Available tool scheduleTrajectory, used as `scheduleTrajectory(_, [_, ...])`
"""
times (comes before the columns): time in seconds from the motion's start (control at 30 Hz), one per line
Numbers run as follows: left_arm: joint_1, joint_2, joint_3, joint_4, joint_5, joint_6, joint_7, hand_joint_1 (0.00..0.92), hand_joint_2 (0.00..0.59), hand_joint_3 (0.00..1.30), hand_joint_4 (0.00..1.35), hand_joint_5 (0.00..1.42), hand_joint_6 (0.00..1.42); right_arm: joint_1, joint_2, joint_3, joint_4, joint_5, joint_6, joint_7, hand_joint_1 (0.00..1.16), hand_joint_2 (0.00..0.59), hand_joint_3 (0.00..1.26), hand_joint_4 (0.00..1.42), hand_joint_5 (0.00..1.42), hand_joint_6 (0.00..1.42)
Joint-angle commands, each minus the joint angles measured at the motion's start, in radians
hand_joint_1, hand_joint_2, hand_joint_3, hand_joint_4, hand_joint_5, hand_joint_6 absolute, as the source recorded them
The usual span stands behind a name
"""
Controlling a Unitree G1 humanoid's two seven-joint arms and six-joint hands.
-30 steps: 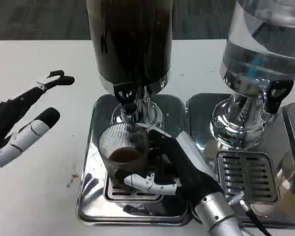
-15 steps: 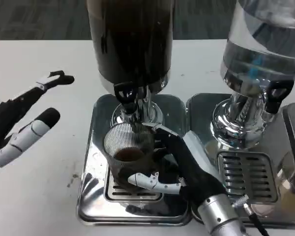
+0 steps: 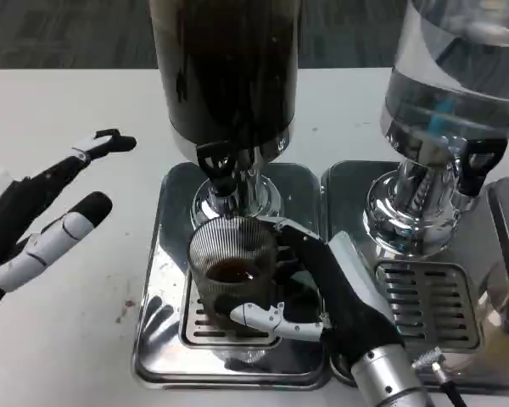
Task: Grasp the cup under the faucet to collect the drink, then remove the cup.
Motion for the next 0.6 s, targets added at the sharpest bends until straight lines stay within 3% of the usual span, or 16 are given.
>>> scheduleTrajectory(0.03, [-0.008, 0.018, -0.007, 0.015, 0.003, -0.009, -0.01, 0.0, 0.189, 0.19, 0.05, 0.07, 0.06, 0.012, -0.005, -0.014, -0.046, 0.0, -0.017, -0.016, 0.75, 0.208, 0.36, 0.41, 0.5, 0.55])
scheduleTrajectory(0.6, [-0.031, 0.024, -0.026, 0.062, 0.012, -0.033, -0.027, 0.0, 0.189, 0.19, 0.05, 0.07, 0.07, 0.059, -0.007, -0.057, -0.111, 0.006, -0.024, -0.029, 0.73, 0.212, 0.39, 0.43, 0.53, 0.57])
